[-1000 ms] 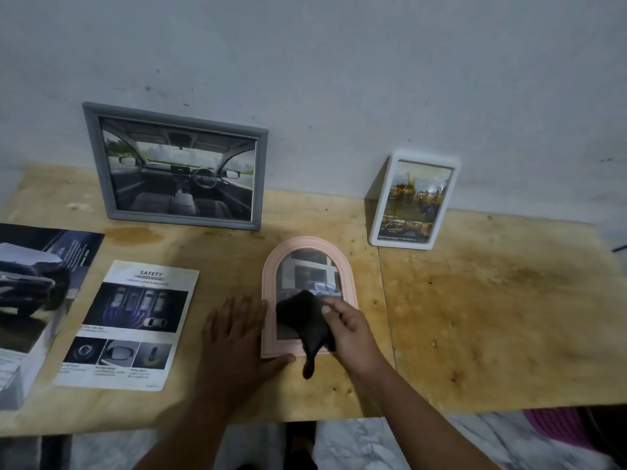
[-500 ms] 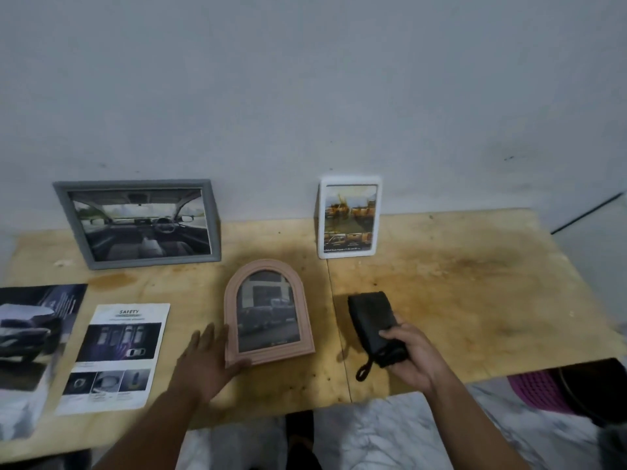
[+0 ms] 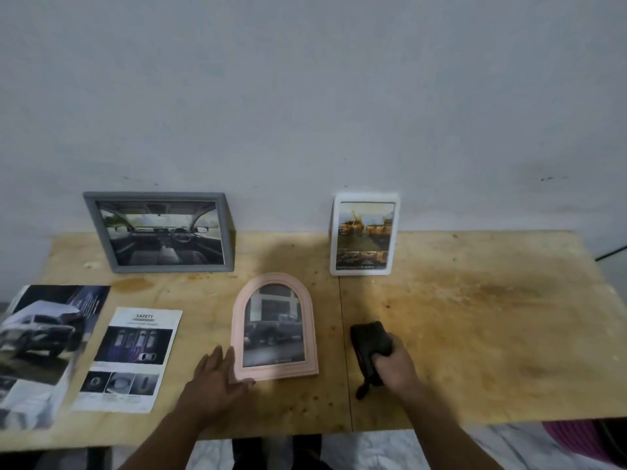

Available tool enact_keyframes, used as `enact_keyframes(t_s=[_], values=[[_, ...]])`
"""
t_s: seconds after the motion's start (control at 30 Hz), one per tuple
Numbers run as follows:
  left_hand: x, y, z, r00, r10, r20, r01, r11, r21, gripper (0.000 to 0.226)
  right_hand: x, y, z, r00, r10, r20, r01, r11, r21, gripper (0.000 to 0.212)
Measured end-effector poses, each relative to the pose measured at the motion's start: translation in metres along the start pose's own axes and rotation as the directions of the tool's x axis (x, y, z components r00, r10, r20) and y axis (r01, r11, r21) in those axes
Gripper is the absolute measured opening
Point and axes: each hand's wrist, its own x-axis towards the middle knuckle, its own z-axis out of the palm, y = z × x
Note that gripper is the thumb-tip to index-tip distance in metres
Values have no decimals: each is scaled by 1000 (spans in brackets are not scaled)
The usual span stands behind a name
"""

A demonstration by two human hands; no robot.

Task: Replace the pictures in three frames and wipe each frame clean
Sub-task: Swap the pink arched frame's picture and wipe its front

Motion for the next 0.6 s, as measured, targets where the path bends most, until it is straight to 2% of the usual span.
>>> enact_keyframes(t_s=[0.13,0.23,0.33,0.37,0.43,0.47,0.5,0.53,0.6], values=[[3,-4,3,1000,-14,-9,14,1000,26,94,2,12,4,998,-9,-64,7,1000,-31,78],[2,-8,1,1000,-2,-21,3,998,57,100,1,26,2,991,-69,-114,33,957,-287,92],[-1,-9,-3,997,3,-74,0,999,41,93,-9,36,2,967,-90,-240,-22,904,-427,86],[-1,-6,-6,994,0,-105,1,1000,12,87,-11,38,3,943,-153,-295,4,892,-452,78],[3,0,-15,985,-39,-169,15,990,-140,67,-15,36,8,838,-403,-369,182,843,-507,62],[6,3,-22,980,-68,-190,21,971,-238,58,-15,30,13,776,-514,-366,293,807,-512,56],[12,5,-27,974,-96,-203,23,942,-336,54,-16,20,21,770,-555,-315,382,796,-469,51],[17,6,-33,973,-127,-191,36,907,-420,56,-17,8,30,799,-550,-245,437,810,-391,46],[29,8,-40,973,-153,-171,42,851,-523,65,-12,-17,49,909,-413,-63,390,893,-225,43]])
